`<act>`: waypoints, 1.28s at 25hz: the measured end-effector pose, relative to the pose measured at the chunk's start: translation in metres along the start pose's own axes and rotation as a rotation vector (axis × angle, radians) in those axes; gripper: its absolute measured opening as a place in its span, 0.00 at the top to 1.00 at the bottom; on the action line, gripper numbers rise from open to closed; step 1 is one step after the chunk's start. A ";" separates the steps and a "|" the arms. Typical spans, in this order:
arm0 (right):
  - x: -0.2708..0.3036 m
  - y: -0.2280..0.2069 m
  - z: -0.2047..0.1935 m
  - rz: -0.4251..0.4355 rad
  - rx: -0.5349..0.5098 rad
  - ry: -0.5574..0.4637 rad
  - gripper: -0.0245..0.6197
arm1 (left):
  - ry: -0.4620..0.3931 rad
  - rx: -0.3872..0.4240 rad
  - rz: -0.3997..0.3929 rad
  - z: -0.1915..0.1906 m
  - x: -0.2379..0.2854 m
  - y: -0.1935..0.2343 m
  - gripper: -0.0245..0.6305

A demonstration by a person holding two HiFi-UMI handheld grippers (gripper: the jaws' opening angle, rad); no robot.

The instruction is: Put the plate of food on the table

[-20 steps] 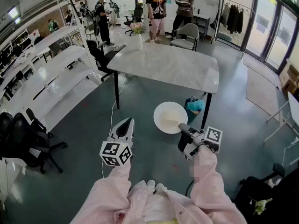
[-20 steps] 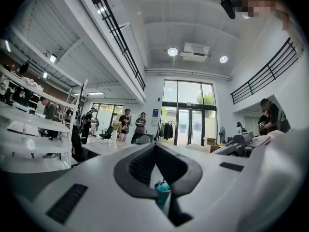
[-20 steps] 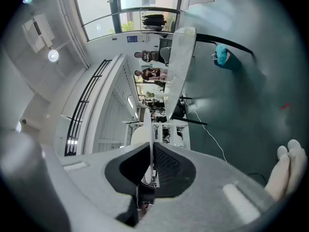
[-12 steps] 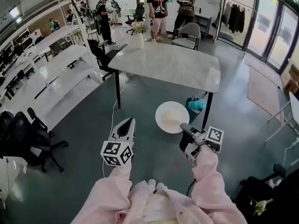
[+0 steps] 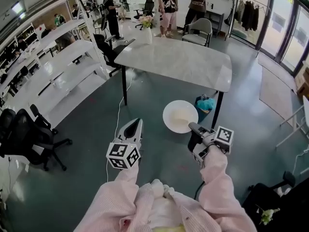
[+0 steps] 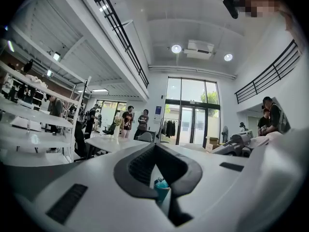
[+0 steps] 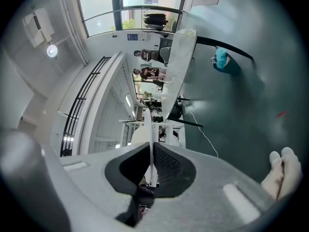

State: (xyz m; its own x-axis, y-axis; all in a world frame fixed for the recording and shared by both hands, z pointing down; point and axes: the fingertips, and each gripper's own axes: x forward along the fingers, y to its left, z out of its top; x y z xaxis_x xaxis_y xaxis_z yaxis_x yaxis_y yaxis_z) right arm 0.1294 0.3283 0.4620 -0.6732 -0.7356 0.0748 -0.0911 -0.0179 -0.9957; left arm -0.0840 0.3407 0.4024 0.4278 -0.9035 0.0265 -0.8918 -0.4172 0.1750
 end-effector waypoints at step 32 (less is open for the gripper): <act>0.255 0.021 0.167 0.040 0.022 0.020 0.94 | -0.008 -0.045 -0.010 0.045 0.262 0.162 0.97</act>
State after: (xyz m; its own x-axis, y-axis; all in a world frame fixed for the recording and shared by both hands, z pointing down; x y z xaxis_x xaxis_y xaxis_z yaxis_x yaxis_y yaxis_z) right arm 0.0782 0.0275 0.4509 -0.6907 -0.7223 0.0358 -0.0477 -0.0040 -0.9989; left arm -0.1227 0.0316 0.3937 0.4358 -0.8999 0.0167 -0.8797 -0.4219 0.2193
